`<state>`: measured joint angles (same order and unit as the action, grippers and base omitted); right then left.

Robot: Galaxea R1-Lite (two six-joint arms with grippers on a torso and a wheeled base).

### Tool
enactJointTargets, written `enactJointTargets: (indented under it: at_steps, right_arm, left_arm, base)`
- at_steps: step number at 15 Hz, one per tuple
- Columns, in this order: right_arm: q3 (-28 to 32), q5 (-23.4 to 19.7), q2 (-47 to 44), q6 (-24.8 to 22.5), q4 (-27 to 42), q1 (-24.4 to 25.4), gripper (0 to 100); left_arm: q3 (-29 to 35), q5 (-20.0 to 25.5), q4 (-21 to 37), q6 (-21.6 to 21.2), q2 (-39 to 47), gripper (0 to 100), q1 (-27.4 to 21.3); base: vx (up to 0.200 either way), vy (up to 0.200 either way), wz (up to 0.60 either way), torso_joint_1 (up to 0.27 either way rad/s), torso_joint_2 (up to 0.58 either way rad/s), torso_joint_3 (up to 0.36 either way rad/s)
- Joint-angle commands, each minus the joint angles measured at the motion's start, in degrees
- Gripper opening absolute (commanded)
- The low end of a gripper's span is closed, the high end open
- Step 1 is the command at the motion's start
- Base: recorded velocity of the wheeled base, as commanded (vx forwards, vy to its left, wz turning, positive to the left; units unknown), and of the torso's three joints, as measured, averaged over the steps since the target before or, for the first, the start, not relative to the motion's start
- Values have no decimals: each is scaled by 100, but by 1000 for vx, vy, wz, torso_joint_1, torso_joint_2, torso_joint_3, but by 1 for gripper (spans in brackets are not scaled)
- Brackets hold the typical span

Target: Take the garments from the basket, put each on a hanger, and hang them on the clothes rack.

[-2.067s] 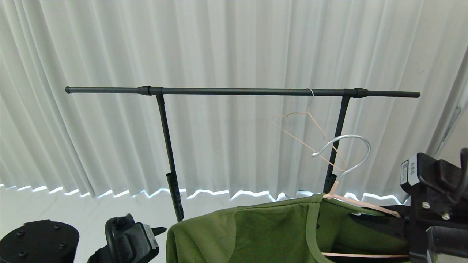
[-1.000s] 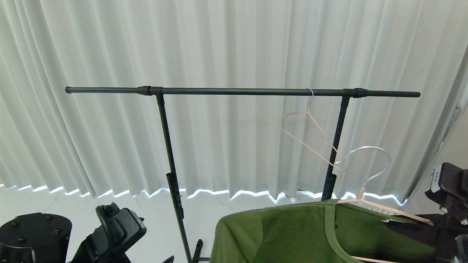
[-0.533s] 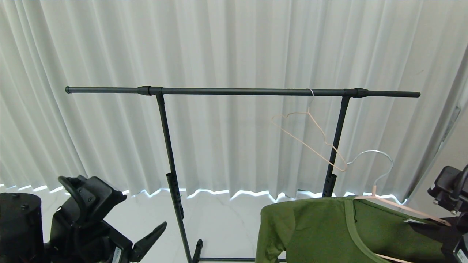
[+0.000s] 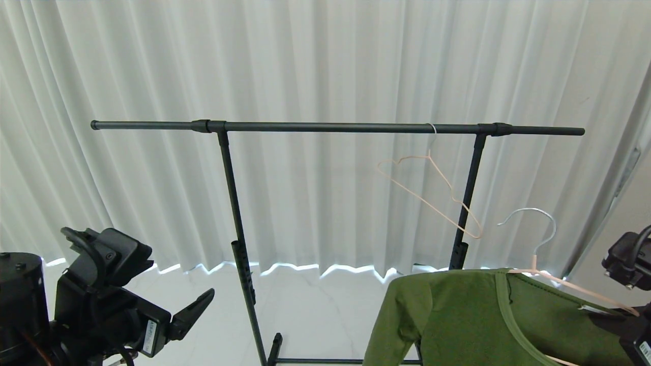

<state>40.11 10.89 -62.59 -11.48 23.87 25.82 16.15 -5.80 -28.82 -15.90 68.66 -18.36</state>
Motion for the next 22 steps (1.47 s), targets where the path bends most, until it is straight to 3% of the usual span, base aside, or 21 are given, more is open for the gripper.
enactJointTargets:
  at_steps: [1,3,8,17,22]
  right_arm:
    - [103,-8,-52,15,4,2,0]
    - [226,-8,-166,32,4,2,0]
    - [621,-8,-509,349,-14,11,0]
    - [647,-104,-667,445,-102,107,0]
    - [1105,-104,-1309,1052,-313,521,0]
  left_arm:
    - [-51,0,-1,-1,-10,100,-71]
    - [-60,0,-1,-1,-1,100,-80]
    - [-60,0,-1,-1,16,100,-370]
    - [-77,0,-1,-1,42,100,-616]
    - [-112,0,-1,-1,69,100,-616]
  base:
    - [0,0,0,0,0,0]
    - [0,0,0,0,0,0]
    - [200,0,0,0,0,2]
    - [200,0,0,4,2,2]
    - [40,0,0,0,1,2]
